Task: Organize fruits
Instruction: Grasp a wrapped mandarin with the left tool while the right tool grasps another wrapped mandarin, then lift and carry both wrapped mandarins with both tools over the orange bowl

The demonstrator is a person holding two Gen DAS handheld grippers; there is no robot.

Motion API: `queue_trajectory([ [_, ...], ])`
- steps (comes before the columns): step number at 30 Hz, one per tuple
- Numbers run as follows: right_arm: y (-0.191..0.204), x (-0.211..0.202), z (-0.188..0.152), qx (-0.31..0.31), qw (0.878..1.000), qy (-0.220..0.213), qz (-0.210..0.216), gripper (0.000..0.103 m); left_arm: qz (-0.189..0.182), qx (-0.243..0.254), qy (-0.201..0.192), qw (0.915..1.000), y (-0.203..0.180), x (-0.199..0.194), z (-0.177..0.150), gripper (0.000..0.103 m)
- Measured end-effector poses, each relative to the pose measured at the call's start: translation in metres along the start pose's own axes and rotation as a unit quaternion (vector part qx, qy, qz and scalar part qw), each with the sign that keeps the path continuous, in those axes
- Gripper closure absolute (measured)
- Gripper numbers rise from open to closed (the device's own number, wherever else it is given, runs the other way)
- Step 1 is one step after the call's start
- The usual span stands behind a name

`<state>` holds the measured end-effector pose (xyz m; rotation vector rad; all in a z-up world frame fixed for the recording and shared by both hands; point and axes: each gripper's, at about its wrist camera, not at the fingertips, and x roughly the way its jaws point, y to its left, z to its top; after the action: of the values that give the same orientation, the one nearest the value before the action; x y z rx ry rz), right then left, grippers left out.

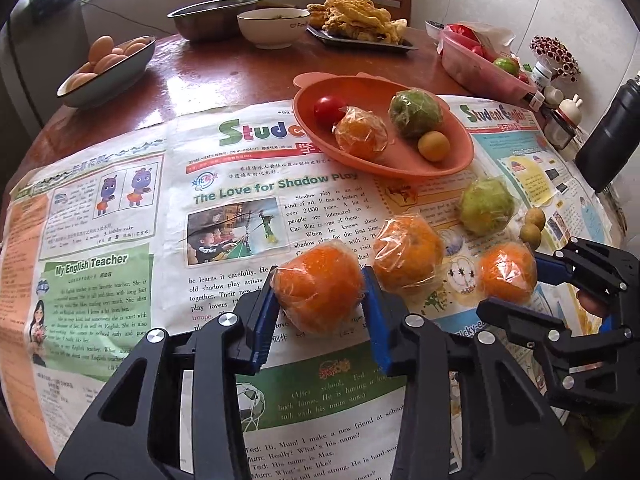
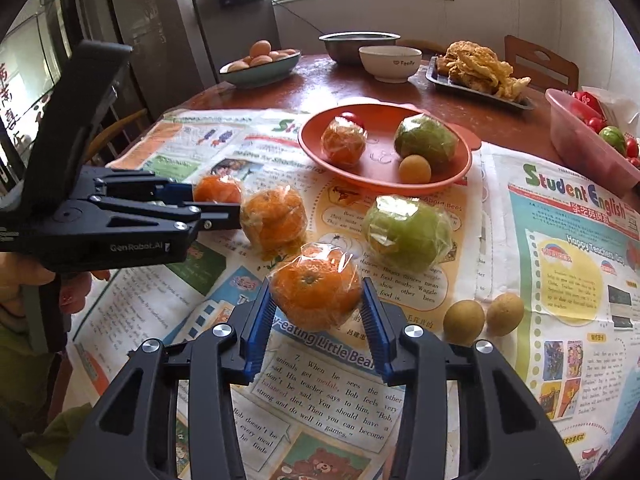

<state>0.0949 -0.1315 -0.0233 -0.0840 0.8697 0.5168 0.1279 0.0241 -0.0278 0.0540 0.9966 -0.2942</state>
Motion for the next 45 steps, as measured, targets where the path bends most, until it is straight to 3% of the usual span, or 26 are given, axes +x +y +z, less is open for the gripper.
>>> queue_trajectory([
  [10,-0.010,-0.024,0.019,0.008,1.000,-0.028,0.012,0.062,0.002,0.001,-0.021,0.9998,0.000,-0.027,0.016,0.072],
  [26,-0.039,-0.043,0.071,0.006,0.998,-0.057,-0.013,0.062,-0.003,0.019,-0.045,0.9988,-0.010,-0.042,0.074,0.072],
  [36,-0.058,-0.042,0.090,0.014,0.998,-0.065,-0.021,0.062,-0.013,0.028,-0.042,0.9986,-0.017,-0.030,0.103,0.072],
  [45,-0.068,-0.023,0.095,0.018,0.998,-0.050,-0.017,0.062,-0.021,0.019,-0.017,0.9995,-0.012,0.005,0.119,0.072],
])
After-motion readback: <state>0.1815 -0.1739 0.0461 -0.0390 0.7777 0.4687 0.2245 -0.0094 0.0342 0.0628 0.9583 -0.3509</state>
